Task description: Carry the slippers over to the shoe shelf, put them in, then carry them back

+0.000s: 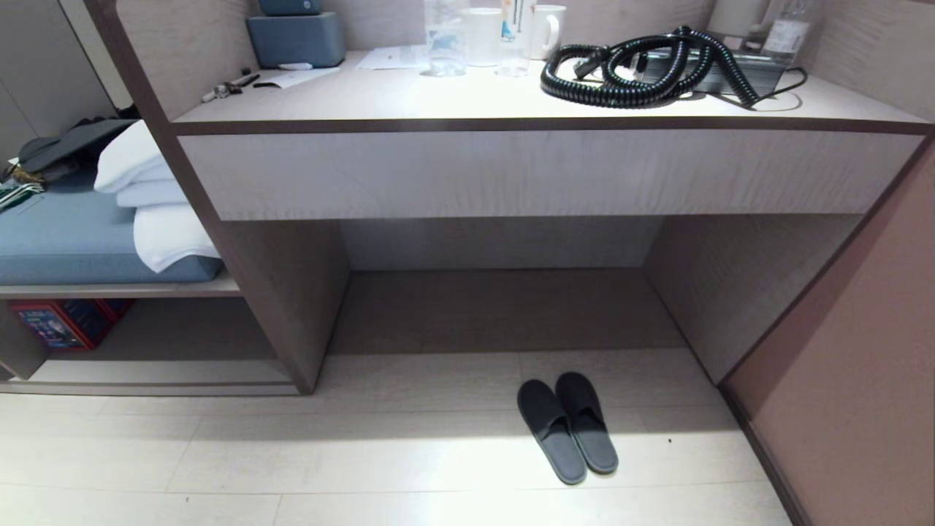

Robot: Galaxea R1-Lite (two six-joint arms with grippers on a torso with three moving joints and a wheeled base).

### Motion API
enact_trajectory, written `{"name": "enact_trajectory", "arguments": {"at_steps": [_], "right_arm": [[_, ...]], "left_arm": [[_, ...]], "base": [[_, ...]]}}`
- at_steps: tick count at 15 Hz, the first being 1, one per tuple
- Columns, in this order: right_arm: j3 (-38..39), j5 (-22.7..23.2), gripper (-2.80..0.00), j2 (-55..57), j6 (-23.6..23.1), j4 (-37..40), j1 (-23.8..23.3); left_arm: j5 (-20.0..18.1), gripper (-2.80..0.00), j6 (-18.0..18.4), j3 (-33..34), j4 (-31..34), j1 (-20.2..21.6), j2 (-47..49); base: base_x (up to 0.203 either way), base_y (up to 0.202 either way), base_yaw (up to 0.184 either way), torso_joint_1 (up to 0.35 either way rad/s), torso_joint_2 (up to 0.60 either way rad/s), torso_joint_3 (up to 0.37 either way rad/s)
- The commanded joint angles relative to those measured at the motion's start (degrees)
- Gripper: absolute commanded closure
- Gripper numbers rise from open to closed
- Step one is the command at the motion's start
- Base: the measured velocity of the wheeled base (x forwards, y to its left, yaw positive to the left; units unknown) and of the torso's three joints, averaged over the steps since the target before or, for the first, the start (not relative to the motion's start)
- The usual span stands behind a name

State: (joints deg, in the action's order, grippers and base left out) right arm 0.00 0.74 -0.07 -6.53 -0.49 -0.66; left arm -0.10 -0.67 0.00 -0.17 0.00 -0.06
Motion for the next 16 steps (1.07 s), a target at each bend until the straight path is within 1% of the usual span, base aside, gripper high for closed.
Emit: {"name": "enact_trajectory", "arguments": {"at_steps": [1,11,16], "right_arm": [[0.07,0.05,0.00,0.07,-0.06,-0.04,0.04],[0.00,-0.01,0.00,0.07,-0.06,-0.02,0.04],[0.00,-0.02,0.00,0.07,-0.04,-0.02,0.04]], "left_arm": [[0.01,0.00,-0.03,0.00,0.00,0.00,0.06],[0.01,0.00,0.02,0.00,-0.04,0.00,0.06],[0.01,0.00,0.14,0.00,0.00,0.00,0.06]], "base": [[0.000,0.000,0.000,-0.001,0.01,0.198],[0.000,0.000,0.000,0.005,0.00,0.199],[0.000,0.000,0.000,0.002,0.00,0.041]]}}
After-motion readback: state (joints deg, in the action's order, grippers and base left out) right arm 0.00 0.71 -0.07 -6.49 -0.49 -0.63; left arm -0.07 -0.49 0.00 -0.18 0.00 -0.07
